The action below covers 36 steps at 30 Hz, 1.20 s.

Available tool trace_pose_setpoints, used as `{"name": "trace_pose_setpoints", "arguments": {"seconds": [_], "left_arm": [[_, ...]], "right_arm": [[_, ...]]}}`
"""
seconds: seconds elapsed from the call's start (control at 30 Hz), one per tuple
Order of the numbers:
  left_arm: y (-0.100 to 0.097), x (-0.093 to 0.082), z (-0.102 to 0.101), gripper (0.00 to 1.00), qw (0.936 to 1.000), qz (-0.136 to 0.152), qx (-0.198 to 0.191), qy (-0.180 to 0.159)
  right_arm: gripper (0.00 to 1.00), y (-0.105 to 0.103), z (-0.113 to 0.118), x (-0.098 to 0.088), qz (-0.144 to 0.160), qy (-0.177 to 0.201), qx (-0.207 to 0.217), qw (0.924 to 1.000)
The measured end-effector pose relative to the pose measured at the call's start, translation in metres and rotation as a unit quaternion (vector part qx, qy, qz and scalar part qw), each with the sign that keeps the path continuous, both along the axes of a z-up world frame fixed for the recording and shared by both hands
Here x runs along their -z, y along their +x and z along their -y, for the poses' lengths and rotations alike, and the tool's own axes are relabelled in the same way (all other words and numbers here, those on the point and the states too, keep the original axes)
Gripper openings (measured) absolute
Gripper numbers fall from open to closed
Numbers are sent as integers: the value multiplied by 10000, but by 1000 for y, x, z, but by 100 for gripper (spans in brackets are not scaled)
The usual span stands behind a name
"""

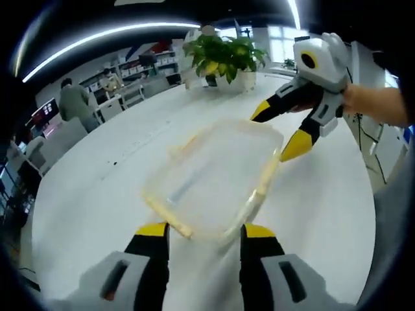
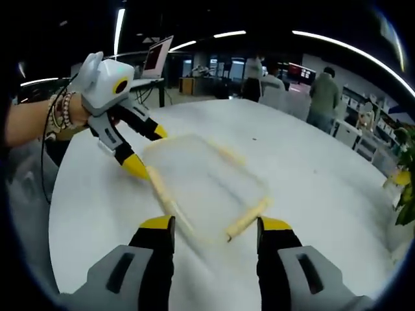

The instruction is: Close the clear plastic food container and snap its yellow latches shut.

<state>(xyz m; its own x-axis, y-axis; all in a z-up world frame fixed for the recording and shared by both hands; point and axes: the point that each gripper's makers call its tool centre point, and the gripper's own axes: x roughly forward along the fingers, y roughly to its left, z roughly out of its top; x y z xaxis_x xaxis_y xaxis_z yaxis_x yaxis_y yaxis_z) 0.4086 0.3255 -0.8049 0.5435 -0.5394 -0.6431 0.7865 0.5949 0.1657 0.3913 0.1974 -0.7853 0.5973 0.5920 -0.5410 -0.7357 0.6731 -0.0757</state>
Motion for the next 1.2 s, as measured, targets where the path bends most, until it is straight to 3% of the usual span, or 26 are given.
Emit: {"name": "trace_pose_setpoints", "arguments": {"seconds": [0.2,0.67,1.2], "left_arm": [[10,3,-9,25,9994,26,-324,-114],[32,2,-15,24,9972,115,-711,-212],[35,-4,-15,24,9948,75,-921,-425]], "right_arm": [[42,9,-4,3,48,-64,46,10000],[39,33,-8,3,48,-124,194,9997],[35,35,-4,-3,25,-47,334,9994]]}}
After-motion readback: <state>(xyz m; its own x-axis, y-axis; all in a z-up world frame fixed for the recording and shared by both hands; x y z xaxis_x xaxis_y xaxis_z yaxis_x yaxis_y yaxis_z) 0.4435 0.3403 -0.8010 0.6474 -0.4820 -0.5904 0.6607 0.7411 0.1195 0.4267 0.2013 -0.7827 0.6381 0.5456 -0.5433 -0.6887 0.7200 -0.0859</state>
